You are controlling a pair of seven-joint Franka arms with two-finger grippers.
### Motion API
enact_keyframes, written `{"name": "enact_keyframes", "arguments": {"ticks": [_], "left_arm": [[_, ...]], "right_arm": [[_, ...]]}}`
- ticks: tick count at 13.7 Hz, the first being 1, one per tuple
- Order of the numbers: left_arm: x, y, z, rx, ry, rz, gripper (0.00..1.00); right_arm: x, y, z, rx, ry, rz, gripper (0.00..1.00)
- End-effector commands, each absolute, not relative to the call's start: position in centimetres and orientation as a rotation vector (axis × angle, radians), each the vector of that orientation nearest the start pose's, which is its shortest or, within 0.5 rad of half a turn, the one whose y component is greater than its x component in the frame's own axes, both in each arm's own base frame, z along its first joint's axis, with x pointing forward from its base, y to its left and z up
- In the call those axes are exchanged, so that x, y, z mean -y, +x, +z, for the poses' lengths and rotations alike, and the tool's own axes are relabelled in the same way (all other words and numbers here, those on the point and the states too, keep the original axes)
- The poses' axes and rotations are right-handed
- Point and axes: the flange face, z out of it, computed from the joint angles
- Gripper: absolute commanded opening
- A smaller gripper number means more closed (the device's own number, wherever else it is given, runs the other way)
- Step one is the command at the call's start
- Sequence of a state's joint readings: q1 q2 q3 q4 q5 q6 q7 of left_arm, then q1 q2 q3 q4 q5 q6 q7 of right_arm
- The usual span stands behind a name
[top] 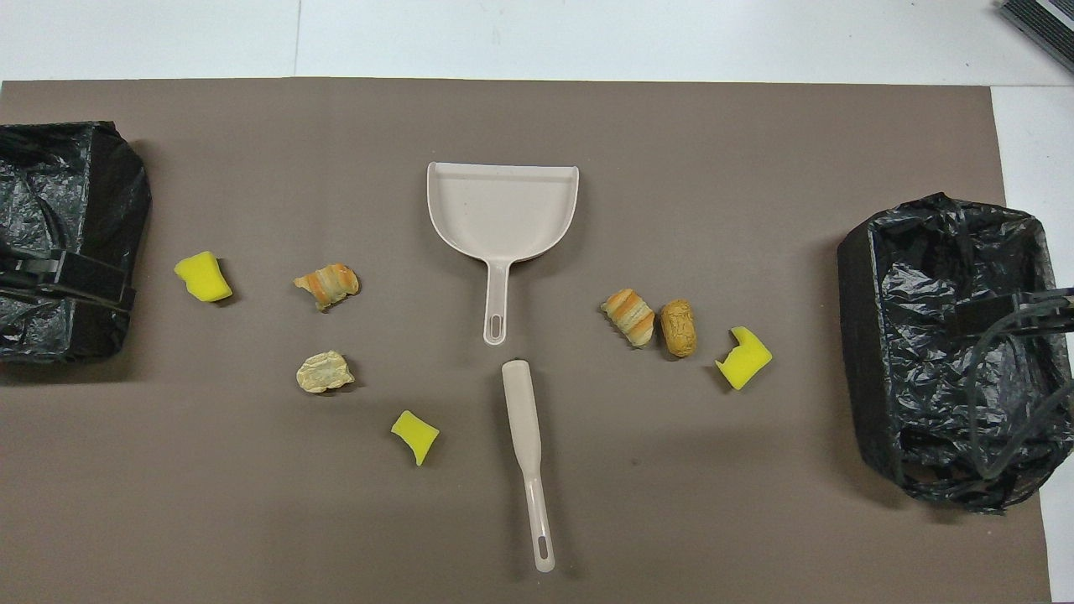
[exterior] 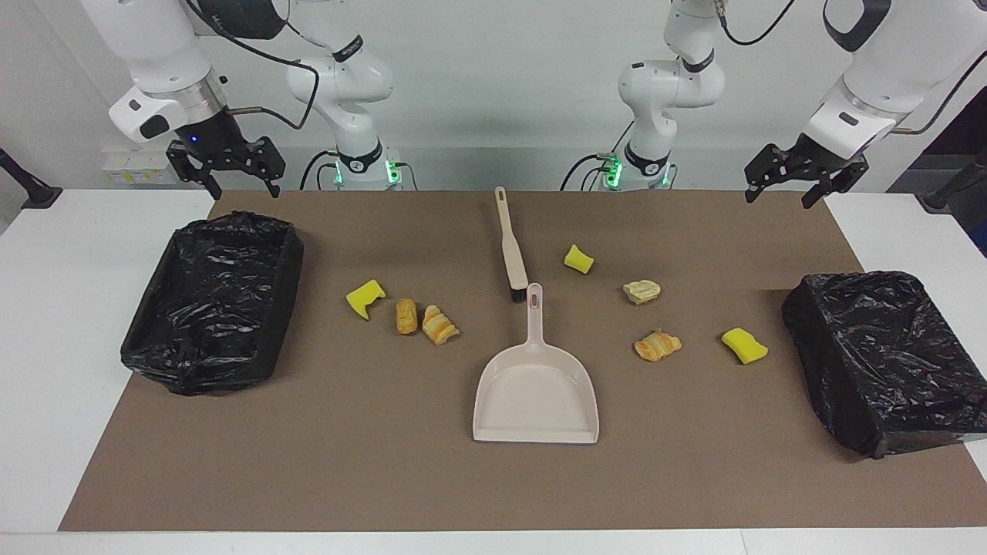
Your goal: Sweep and dump trash in bin
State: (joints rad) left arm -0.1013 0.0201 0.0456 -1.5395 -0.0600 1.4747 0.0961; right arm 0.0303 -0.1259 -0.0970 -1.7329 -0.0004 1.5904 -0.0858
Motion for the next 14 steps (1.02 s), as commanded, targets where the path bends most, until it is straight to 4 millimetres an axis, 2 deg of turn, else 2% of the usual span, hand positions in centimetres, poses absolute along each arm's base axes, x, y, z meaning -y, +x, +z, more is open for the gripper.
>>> {"name": "enact_keyframes", "arguments": {"ticks": [1,3,7,9,10,12,14], "left_arm": [[6.1,54.5,58.3,-0.269,-3.207,0.091,1.00],[8.0,54.0,55.7,-0.288,-3.232,0.048,1.00],[14.3,51.6,51.6,-0.327,-3.245,-0.023,1.00],[18.7,49.7,49.4,-0.338,-3.245,-0.017,1.00],[20.6,48.6,48.1,-0.336,-3.245,-0.014,1.00],[23.6,45.9,46.8,-0.364,-3.249,-0.042,1.00],[27.0,43.5,44.8,-0.372,-3.258,-0.080,1.00]], "right_arm": [[4.2,50.3,61.7,0.060,-3.123,0.058,1.00],[4.2,50.2,61.6,0.062,-3.125,0.071,1.00],[2.6,51.0,62.0,0.093,-3.133,-0.012,1.00],[-0.1,51.7,61.9,0.162,-3.131,-0.053,1.00],[-0.5,52.5,61.3,0.145,-3.133,-0.081,1.00],[-1.8,54.2,59.8,0.144,-3.129,-0.117,1.00],[-2.3,54.7,59.2,0.152,-3.124,-0.120,1.00]]}}
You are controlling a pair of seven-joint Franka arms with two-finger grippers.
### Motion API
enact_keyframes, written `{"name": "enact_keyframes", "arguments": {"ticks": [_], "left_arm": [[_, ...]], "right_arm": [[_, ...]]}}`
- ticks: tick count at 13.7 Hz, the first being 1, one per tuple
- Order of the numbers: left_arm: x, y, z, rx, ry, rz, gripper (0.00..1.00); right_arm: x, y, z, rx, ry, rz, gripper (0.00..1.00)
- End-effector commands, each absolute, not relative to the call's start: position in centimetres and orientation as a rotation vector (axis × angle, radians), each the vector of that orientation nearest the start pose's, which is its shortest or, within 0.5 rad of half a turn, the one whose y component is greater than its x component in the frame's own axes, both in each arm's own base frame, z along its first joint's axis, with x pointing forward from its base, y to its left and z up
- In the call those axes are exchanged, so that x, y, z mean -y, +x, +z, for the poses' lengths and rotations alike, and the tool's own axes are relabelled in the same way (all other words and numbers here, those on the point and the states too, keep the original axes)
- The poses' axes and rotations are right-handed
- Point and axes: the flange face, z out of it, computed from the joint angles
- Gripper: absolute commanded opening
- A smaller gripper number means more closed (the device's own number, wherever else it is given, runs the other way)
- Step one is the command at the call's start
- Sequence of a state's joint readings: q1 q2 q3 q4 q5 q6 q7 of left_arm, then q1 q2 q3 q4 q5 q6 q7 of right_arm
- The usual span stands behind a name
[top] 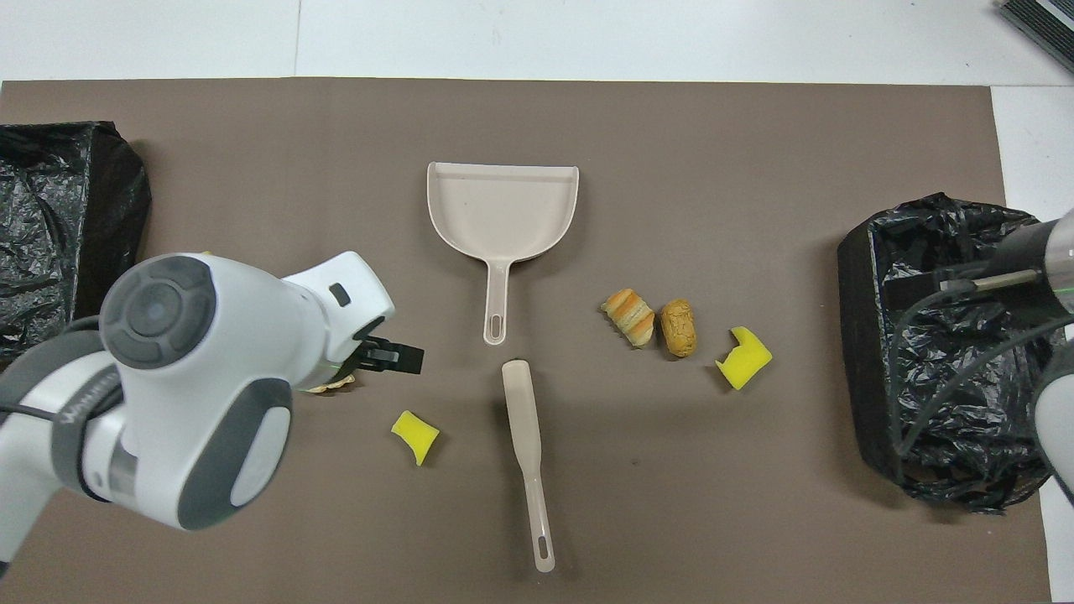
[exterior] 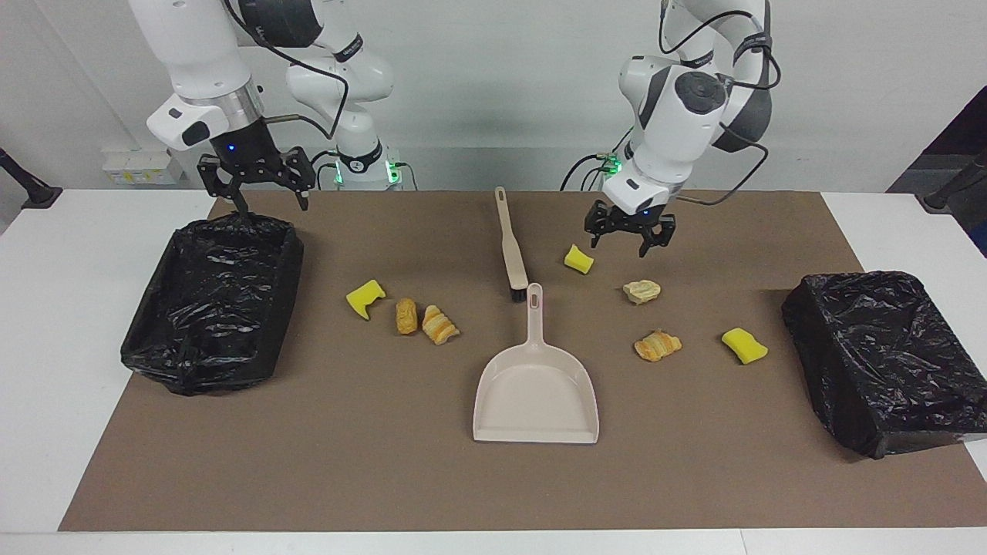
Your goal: Sweep and dump trash in bin
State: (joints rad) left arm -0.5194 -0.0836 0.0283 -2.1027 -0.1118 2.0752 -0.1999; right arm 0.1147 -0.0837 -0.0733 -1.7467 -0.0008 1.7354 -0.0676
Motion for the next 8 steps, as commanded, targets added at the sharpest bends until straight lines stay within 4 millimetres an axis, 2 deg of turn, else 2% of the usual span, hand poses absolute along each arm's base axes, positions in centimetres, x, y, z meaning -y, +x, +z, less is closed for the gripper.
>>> {"name": "enact_keyframes", "arguments": {"ticks": [1,3,5,7,8], "left_arm": [[29.1,42.1,43.6,-0.370,-3.264,-0.091,1.00],[31.9,39.2,41.0,-0.382,-3.275,-0.123,1.00],[34.6,35.9,39.1,-0.380,-3.287,-0.136,1.00],[37.0,32.9,38.2,-0.384,-3.310,-0.169,1.00],[38.0,31.7,37.8,-0.401,-3.303,-0.155,1.00]], "right_arm": [[-2.6,54.7,59.2,0.161,-3.122,-0.117,1.00],[-2.6,55.0,59.0,0.157,-3.119,-0.129,1.00],[-4.1,56.7,58.0,0.146,-3.108,-0.202,1.00],[-8.4,58.4,56.9,0.146,-3.096,-0.246,1.00],[-11.4,59.2,56.3,0.109,-3.087,-0.238,1.00]]}}
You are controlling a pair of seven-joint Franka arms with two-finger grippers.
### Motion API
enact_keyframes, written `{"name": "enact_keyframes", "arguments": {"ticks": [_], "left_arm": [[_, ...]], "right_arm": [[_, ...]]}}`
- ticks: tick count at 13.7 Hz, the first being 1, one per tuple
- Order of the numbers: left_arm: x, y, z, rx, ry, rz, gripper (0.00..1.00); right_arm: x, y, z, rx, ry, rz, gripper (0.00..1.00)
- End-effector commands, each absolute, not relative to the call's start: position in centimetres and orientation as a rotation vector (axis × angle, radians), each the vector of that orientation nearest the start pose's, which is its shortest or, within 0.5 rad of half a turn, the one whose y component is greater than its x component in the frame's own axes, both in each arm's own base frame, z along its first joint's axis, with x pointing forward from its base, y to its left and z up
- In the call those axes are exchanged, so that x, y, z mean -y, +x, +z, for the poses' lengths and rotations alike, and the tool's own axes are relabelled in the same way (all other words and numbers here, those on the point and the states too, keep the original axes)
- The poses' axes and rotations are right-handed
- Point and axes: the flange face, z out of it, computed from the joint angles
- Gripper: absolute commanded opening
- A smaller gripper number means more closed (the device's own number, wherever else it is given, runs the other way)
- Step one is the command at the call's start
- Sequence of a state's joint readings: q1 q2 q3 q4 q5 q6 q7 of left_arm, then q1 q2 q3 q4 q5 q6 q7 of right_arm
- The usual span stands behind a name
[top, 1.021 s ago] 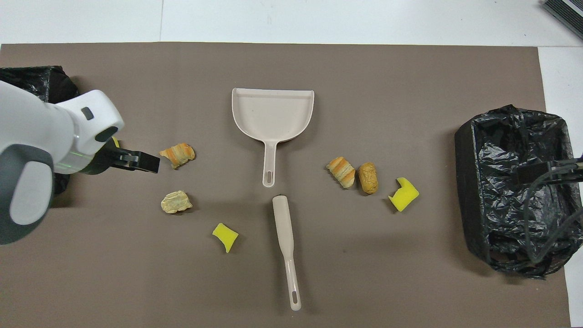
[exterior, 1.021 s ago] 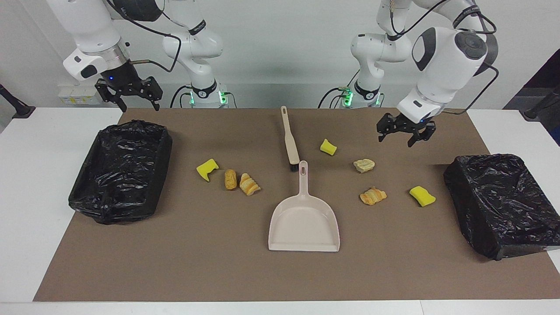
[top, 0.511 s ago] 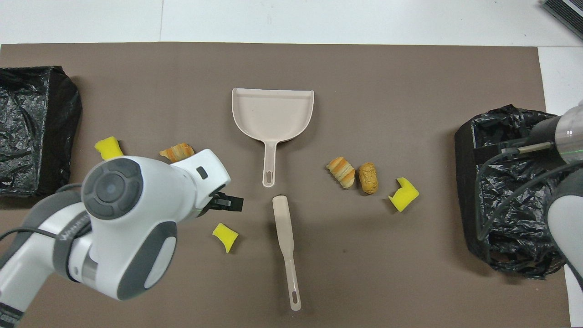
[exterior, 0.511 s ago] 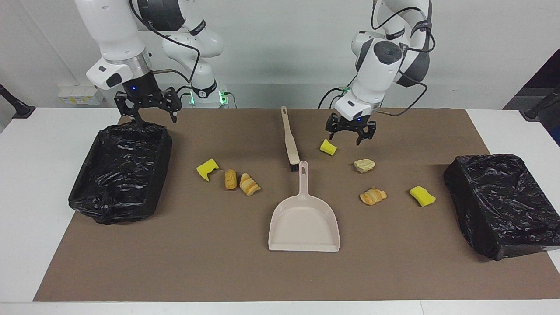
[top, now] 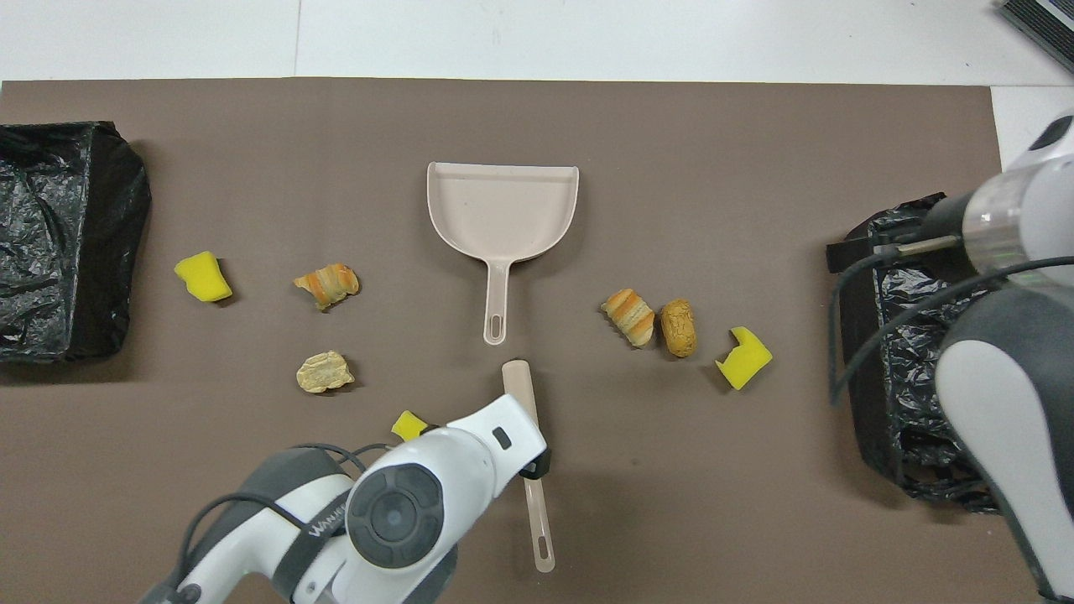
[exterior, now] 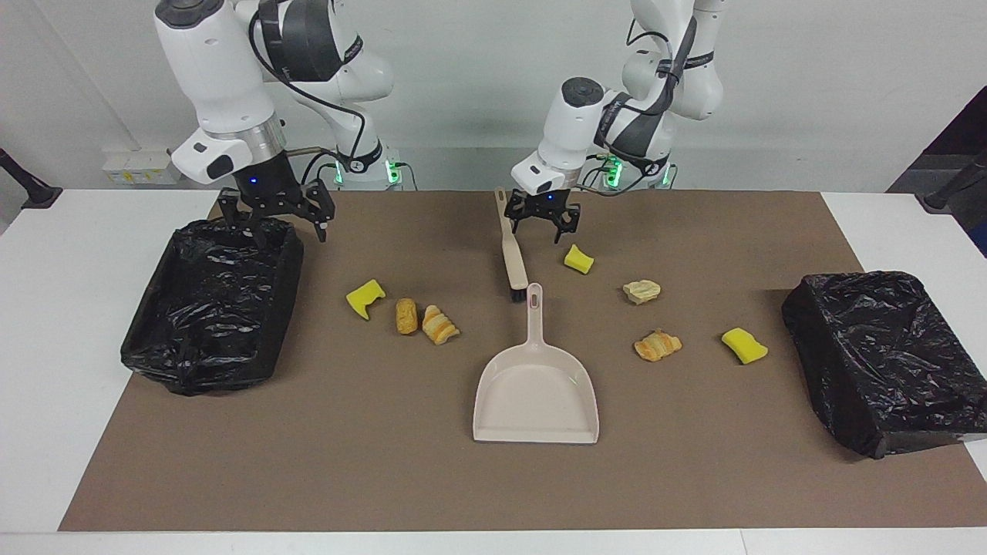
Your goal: Sweep and dump trash in bin
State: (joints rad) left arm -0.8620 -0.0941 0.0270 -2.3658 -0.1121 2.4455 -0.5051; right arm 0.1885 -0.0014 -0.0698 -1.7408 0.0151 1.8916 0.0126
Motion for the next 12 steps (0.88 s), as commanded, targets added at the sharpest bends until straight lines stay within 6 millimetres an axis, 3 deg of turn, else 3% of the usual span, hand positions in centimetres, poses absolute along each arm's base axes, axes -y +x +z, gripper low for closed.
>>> {"name": "enact_keyframes", "arguments": {"ticks": [1,2,4,6,10,11,12], "left_arm": [[38.8,30.7,36.9,-0.412,-3.290,-0.129,1.00],[39.5,29.4,36.4,-0.446,-3.279,-0.109,1.00],[40.1,27.5,35.4,-0.426,-3.271,-0.076,1.00],[40.7,26.4,35.0,-0.414,-3.268,-0.060,0.99],[41.1,25.9,35.0,-0.402,-3.276,-0.067,0.76],[41.2,25.9,34.8,-0.401,-3.278,-0.071,0.70],[41.2,25.9,34.8,-0.399,-3.280,-0.073,0.63]], "right_arm": [[-13.5,60.1,55.3,0.001,-3.075,-0.206,1.00],[-15.0,61.0,54.2,-0.114,-3.028,-0.170,1.00],[-22.3,60.9,51.9,-0.231,-2.973,-0.100,1.00],[-27.9,60.7,50.4,-0.441,-2.931,-0.091,1.00],[-35.7,58.5,46.8,-0.445,-2.860,-0.015,1.00],[-37.8,57.7,44.8,-0.405,-2.879,0.016,1.00],[-38.5,57.9,42.0,-0.399,-2.913,0.043,1.00]]}}
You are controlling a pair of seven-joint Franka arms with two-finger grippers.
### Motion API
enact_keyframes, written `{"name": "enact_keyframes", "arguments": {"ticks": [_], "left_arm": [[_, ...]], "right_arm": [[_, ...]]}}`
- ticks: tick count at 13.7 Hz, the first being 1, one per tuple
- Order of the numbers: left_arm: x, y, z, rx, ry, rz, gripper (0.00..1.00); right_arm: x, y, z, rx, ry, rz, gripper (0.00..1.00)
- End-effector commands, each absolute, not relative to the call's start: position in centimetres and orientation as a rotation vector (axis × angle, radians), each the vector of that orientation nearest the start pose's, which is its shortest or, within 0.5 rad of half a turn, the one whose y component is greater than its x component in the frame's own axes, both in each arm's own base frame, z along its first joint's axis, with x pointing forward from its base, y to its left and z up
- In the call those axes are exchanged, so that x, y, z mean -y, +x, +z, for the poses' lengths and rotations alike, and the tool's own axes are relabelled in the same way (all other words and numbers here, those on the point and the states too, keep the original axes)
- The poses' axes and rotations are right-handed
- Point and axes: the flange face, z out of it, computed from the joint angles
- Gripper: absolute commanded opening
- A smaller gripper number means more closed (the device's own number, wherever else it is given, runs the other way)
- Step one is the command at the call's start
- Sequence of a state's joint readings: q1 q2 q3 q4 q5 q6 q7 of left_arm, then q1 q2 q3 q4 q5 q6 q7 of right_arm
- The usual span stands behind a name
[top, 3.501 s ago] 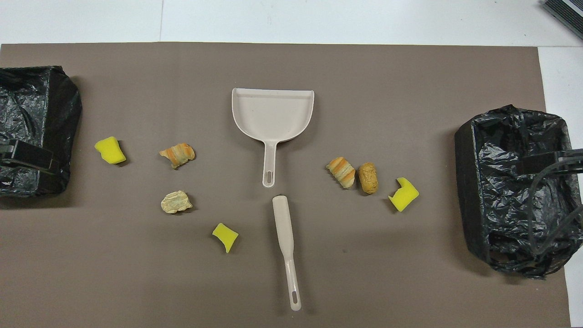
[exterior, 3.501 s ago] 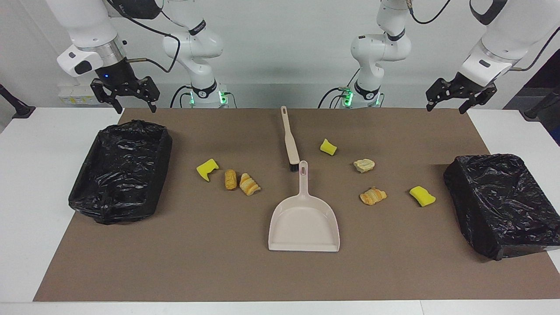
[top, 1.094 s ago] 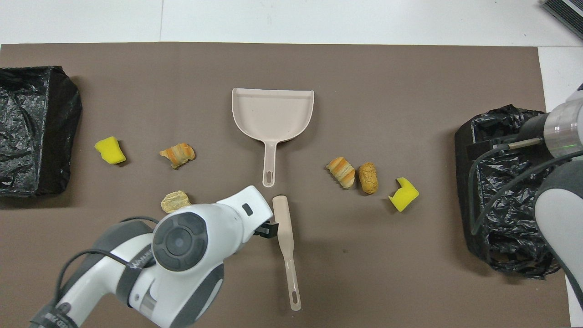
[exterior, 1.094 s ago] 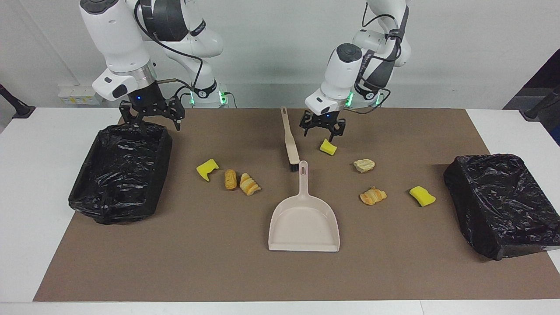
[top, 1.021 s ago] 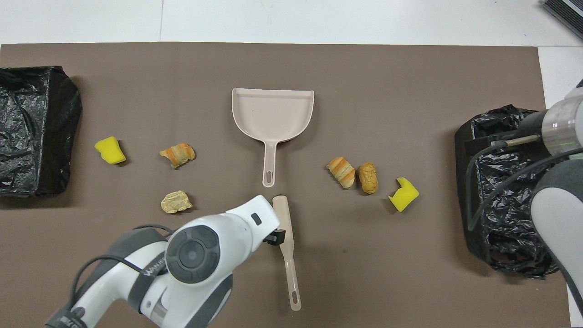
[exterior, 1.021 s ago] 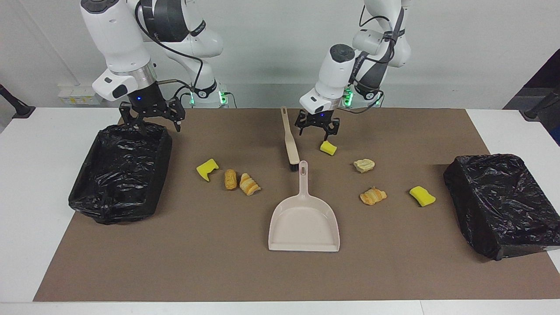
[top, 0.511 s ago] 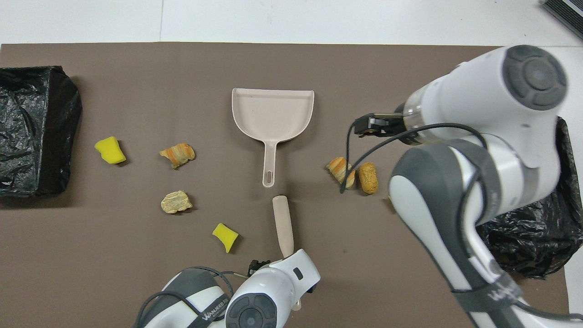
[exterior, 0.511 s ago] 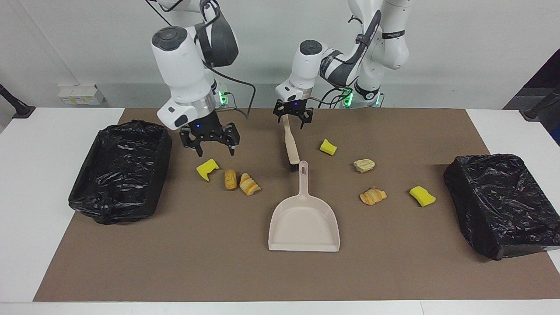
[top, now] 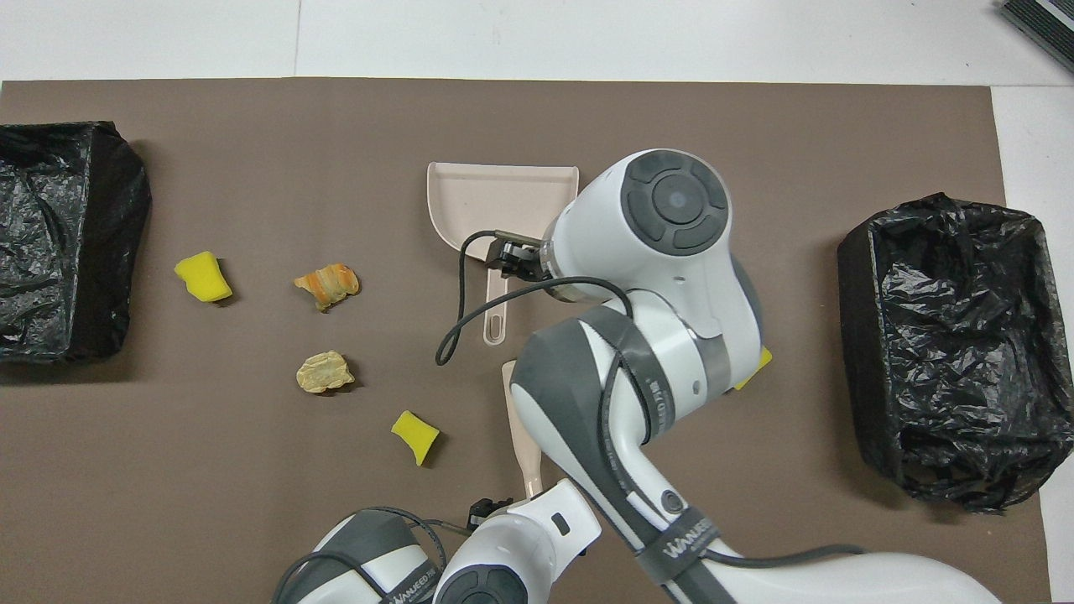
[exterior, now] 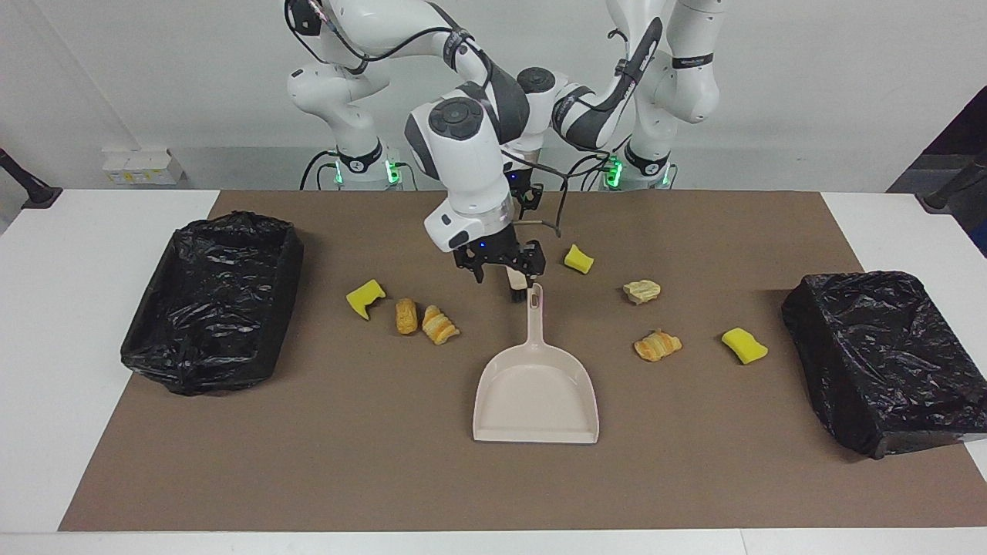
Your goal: Sweep and dump trash in bin
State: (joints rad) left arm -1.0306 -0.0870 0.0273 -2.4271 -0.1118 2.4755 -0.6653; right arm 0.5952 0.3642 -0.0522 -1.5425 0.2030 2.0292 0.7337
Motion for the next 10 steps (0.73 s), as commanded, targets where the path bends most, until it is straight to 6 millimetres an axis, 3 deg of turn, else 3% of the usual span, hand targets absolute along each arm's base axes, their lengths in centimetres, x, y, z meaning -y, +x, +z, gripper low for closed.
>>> {"name": "enact_keyframes", "arguments": {"ticks": [1,2,3,7,9,10], "left_arm": [[41.2,25.9,34.8,-0.386,-3.280,-0.070,0.53],[41.2,26.0,34.8,-0.381,-3.282,-0.072,0.30],[41.1,26.1,34.7,-0.391,-3.280,-0.074,0.00],[40.3,25.6,34.2,-0.397,-3.242,-0.013,0.00],[39.9,24.7,34.0,-0.418,-3.179,0.077,0.00],[40.1,23.3,34.6,-0.462,-3.150,0.107,0.00]], "right_arm": [[-39.8,57.8,40.2,-0.373,-2.916,0.015,1.00],[-41.3,57.4,39.2,-0.331,-2.914,-0.014,1.00],[-41.9,57.1,37.8,-0.288,-2.930,-0.026,1.00],[-42.4,56.1,35.1,-0.153,-2.983,-0.028,1.00],[-42.2,56.1,34.7,-0.142,-2.985,-0.027,0.91],[-41.9,56.3,34.6,-0.149,-2.983,-0.035,0.78]]}}
